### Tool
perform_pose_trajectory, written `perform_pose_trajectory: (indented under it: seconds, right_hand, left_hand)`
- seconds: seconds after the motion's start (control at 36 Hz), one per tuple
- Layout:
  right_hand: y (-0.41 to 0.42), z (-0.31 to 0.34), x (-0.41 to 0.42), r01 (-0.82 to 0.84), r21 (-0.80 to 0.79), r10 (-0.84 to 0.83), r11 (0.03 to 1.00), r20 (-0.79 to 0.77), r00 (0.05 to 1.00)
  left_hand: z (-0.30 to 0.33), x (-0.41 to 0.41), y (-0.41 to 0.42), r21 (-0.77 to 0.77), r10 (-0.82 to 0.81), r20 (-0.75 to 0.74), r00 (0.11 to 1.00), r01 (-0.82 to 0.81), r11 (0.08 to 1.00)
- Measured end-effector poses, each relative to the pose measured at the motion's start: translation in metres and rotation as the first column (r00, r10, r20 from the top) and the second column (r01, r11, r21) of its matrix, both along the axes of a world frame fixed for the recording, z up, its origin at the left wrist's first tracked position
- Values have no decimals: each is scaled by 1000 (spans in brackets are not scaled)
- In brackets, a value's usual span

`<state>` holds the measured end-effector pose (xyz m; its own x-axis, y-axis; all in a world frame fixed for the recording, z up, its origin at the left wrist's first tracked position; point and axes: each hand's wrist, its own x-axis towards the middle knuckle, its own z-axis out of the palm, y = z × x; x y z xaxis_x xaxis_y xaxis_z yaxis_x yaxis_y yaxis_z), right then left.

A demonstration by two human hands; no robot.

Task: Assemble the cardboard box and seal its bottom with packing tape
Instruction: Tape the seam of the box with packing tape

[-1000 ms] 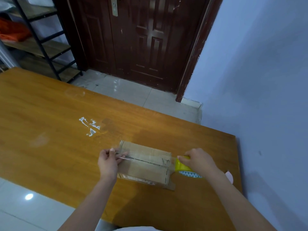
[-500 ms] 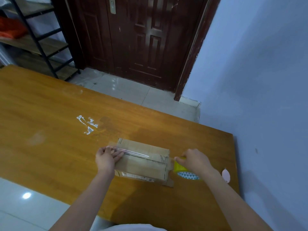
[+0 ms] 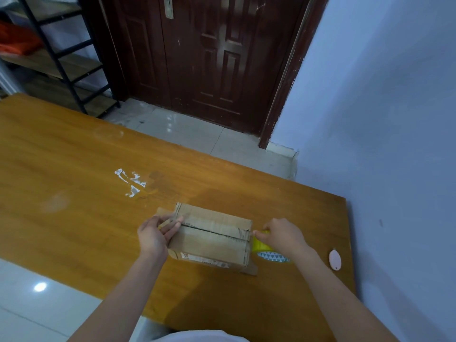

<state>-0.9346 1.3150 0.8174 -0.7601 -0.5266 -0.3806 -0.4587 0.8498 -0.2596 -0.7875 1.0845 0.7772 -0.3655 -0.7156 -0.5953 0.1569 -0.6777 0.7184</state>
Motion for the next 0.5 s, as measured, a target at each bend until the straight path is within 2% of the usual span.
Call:
perform_pose_trajectory:
  seconds: [0.19,0.36,0.42,0.5]
  right_hand:
    - [-4,-6,2,29,12,-30,999,30,999]
    - [-14,-5,1,-1,106,0,994,7,1000]
    - [-16,-6,2,-6,128,9,992,-24,1000]
    - [-17,-9,3,-9,129,14,992,-43,999]
  left_hand:
    - [2,-1,1,-6,-14,2,1000,14,1000]
    - [3,1,1,-25,-23,2,1000,23,999]
    - [6,2,0,-83,-46,4,999,46,995]
    - [12,5,-2,-278,-125,56,991,136,951]
